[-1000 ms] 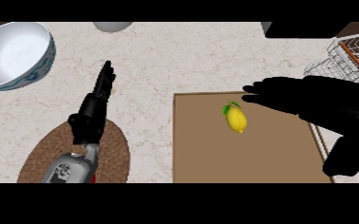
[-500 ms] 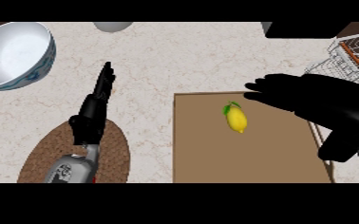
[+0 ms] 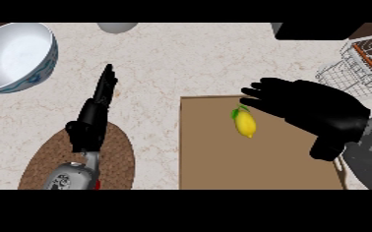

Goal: Pick the lemon from the tray and place it in the tiered basket

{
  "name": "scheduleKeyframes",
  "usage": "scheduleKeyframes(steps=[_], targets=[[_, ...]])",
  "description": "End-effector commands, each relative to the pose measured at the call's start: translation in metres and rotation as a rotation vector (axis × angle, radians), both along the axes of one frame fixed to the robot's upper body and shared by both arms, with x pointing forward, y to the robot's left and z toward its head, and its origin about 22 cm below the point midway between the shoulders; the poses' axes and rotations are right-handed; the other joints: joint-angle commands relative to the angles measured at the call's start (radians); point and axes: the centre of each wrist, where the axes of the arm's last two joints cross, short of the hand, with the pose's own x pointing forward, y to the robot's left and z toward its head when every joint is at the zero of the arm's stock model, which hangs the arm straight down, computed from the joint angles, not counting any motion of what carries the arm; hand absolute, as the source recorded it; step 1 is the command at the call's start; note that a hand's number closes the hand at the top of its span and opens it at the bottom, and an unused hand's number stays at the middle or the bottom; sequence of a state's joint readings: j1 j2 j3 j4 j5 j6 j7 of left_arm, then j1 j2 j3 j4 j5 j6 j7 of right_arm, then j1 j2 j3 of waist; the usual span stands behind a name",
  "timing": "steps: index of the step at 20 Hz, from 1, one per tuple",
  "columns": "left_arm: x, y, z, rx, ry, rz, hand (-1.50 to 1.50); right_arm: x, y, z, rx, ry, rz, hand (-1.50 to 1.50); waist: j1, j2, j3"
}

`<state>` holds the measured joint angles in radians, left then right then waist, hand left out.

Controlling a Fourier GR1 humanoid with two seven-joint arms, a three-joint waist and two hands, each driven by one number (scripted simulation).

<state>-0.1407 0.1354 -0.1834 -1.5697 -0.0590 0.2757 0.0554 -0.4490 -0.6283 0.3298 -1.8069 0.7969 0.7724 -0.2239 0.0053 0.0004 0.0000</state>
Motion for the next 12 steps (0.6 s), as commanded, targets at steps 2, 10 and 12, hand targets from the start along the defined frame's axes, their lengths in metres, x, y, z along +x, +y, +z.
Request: scheduleKeyframes(steps=[2,10,12], targets=[[0.018,-0.004,-0.002,-0.005,-0.017,0.005,0.00,0.028,-0.027,-0.013,-0.014,-0.026,-0.075,-1.50,-0.001,0.003,0.000],[0.002,-0.007,-0.006,-0.010,0.012,-0.016,0.00,0.049,-0.010,-0.029,-0.018,0.050,-0.102,-1.50,0.002,0.001,0.000],[0.007,-0.006,-0.019,-0.009,-0.006,0.006,0.00,0.030,-0.008,-0.046,-0.008,0.061,-0.088,-1.50,-0.004,0.000,0.000]])
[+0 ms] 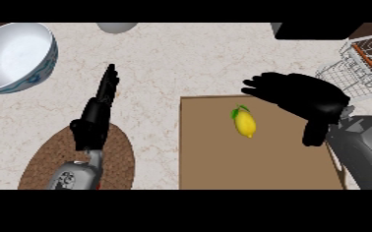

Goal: Pick the lemon from the tray and place it in the tiered basket

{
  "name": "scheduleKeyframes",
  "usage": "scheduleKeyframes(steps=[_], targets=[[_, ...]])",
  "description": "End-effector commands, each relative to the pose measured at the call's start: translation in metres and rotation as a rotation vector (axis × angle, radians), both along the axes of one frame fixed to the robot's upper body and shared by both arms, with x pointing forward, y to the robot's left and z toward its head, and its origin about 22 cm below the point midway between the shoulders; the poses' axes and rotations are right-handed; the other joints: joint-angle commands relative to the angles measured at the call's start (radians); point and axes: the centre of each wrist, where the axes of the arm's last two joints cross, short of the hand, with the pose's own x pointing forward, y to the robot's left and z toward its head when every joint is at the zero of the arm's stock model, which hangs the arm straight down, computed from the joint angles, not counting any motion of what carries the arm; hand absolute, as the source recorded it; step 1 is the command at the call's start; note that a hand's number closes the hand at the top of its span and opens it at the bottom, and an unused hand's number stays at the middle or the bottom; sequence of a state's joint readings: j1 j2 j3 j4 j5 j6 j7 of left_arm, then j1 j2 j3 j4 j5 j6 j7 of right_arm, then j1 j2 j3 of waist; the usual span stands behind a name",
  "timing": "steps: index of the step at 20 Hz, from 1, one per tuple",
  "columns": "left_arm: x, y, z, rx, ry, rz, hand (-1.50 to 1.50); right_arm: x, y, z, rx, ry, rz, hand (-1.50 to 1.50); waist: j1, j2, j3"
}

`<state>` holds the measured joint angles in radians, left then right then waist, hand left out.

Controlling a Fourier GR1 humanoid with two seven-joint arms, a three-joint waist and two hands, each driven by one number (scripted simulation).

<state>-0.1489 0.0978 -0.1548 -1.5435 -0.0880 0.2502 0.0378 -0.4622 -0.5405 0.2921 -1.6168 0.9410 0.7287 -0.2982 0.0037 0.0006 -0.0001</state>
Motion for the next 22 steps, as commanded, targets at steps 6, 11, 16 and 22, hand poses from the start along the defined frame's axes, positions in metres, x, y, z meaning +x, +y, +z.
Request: scheduleKeyframes(steps=[6,11,16,22], targets=[[-0.006,0.015,-0.003,0.001,-0.003,0.006,0.00,-0.002,-0.020,-0.020,0.053,0.029,0.043,-1.50,-0.003,-0.001,0.000],[0.011,0.015,-0.013,-0.010,0.000,0.003,0.00,0.008,0.010,0.000,0.018,0.047,0.055,-1.50,-0.006,-0.001,0.000],[-0.001,0.022,0.010,0.009,0.012,-0.013,0.00,0.008,0.021,-0.037,0.028,0.085,0.050,-1.50,0.001,-0.001,0.000],[-0.001,-0.010,0.014,0.006,-0.008,0.010,0.00,0.027,0.012,-0.036,-0.022,0.106,0.038,-1.50,0.003,0.000,0.000]])
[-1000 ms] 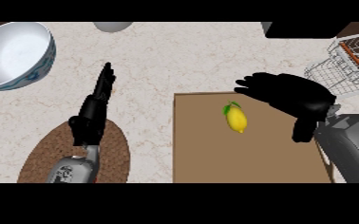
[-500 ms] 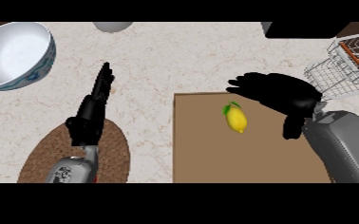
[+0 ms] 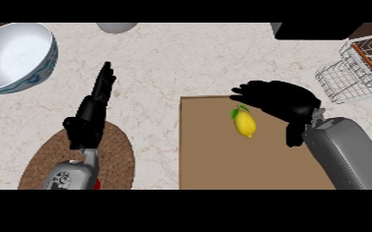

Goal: Pick the lemon from the tray and place it in the tiered basket

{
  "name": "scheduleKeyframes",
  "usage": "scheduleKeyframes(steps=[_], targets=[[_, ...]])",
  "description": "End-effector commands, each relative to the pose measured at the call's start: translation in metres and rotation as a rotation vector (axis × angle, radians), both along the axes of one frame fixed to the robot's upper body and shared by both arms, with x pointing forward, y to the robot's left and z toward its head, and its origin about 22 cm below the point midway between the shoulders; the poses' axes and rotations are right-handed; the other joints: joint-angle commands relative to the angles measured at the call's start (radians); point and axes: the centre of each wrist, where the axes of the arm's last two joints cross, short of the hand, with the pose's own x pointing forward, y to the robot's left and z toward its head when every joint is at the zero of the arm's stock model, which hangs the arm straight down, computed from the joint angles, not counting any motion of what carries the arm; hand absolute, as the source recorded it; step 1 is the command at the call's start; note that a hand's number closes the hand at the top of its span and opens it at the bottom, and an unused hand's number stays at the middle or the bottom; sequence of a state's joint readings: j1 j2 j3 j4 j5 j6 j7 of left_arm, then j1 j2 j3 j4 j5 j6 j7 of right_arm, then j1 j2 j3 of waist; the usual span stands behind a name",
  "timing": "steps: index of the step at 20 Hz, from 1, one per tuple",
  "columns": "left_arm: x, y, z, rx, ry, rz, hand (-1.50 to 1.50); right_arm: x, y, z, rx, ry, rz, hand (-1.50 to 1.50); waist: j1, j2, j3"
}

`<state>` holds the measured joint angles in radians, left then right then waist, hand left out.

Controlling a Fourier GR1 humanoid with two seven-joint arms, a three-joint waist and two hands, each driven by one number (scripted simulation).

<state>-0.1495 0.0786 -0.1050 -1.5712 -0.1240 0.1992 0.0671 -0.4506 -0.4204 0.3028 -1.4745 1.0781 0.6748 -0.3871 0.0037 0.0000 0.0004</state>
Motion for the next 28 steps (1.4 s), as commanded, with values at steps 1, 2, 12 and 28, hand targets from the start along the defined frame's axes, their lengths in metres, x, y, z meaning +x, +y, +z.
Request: scheduleKeyframes(steps=[1,2,12,28], targets=[[0.001,-0.015,-0.018,-0.004,-0.004,-0.001,0.00,0.004,0.017,-0.015,-0.019,0.039,0.017,-1.50,-0.001,0.001,-0.001],[0.014,-0.005,-0.005,0.002,0.000,0.005,0.00,-0.002,0.026,-0.020,0.014,0.019,0.019,-1.50,-0.002,0.001,0.000],[0.004,-0.001,-0.004,-0.005,-0.014,-0.005,0.00,0.016,0.015,-0.039,-0.011,0.058,0.000,-1.50,0.001,0.001,0.000],[-0.001,0.008,0.004,-0.009,-0.015,0.005,0.00,0.000,0.020,-0.077,0.078,0.079,-0.027,-1.50,-0.001,0.000,0.000]])
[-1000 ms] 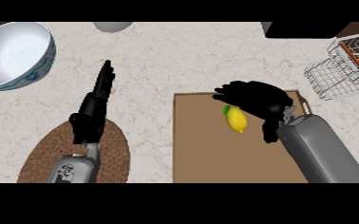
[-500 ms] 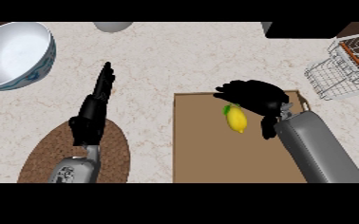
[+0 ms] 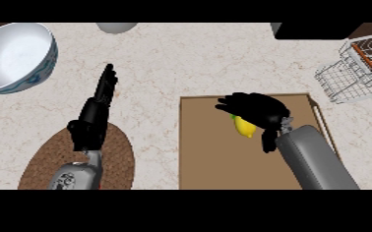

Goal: Pick the lemon from the tray and place it in the tiered basket

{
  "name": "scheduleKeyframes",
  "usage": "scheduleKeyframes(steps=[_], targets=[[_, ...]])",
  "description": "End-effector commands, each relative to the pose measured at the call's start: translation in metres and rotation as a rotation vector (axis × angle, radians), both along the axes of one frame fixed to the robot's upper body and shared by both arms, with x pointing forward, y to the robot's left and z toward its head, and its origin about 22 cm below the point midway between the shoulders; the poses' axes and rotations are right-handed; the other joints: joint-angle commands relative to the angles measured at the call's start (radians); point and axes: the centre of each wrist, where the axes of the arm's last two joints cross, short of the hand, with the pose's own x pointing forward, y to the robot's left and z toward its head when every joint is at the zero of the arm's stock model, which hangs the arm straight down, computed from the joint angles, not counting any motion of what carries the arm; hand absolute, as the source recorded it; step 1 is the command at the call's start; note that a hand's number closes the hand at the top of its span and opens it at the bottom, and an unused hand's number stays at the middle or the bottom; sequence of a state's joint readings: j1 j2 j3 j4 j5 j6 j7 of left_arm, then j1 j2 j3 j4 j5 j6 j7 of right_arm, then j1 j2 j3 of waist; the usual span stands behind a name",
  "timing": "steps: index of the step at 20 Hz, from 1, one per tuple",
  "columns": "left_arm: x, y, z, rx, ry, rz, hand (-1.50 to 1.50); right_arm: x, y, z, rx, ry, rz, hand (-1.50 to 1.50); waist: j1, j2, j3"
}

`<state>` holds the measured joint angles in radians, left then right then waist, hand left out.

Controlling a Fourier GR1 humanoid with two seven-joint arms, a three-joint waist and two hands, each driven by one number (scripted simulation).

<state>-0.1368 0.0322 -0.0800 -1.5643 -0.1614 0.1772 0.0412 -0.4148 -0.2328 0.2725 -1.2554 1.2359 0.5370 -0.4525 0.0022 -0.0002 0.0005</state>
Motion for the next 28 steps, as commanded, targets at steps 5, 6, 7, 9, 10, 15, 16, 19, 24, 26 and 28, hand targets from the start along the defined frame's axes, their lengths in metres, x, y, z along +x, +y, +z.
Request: scheduleKeyframes(steps=[5,6,7,9,10,15,16,19,24,26,28], targets=[[0.007,-0.003,-0.011,0.004,0.012,-0.012,0.00,0.005,0.006,-0.022,0.053,-0.158,0.040,1.50,0.005,0.003,0.000],[-0.005,0.017,-0.011,0.011,0.017,-0.011,0.00,-0.006,0.015,-0.023,0.068,-0.191,0.047,1.50,0.005,0.001,0.000],[-0.003,-0.004,-0.010,-0.014,0.018,-0.012,0.00,0.007,0.013,-0.009,0.067,-0.240,0.067,1.50,0.006,0.001,0.000],[-0.014,-0.004,-0.008,0.000,-0.006,-0.005,0.00,-0.003,0.008,-0.029,0.074,-0.252,0.070,1.50,0.005,0.001,0.000],[-0.004,-0.005,0.003,0.003,0.003,-0.015,0.00,0.003,0.013,-0.038,0.069,-0.247,0.064,1.50,0.005,0.002,0.000],[-0.009,0.007,0.001,0.010,0.015,0.004,0.00,-0.016,-0.054,-0.020,-0.037,-0.266,-0.161,1.50,-0.019,-0.006,-0.001],[-0.001,0.019,0.004,0.002,-0.001,0.030,0.00,-0.027,-0.086,-0.035,-0.113,-0.261,-0.236,1.50,-0.034,-0.004,-0.001],[-0.014,0.019,-0.012,0.010,0.028,0.070,0.00,-0.049,-0.162,-0.031,-0.322,-0.240,-0.479,1.50,-0.076,-0.010,-0.003],[0.000,0.011,0.011,0.002,0.023,0.030,0.00,-0.077,-0.182,-0.001,-0.284,-0.367,-0.655,1.50,-0.034,-0.007,-0.001],[-0.005,0.015,0.003,0.016,0.016,0.038,0.00,-0.088,-0.197,0.029,-0.256,-0.427,-0.684,1.50,-0.035,-0.007,-0.002],[-0.008,0.009,0.002,0.005,0.010,0.040,0.00,-0.087,-0.208,0.067,-0.229,-0.485,-0.712,1.50,-0.028,-0.007,-0.002]])
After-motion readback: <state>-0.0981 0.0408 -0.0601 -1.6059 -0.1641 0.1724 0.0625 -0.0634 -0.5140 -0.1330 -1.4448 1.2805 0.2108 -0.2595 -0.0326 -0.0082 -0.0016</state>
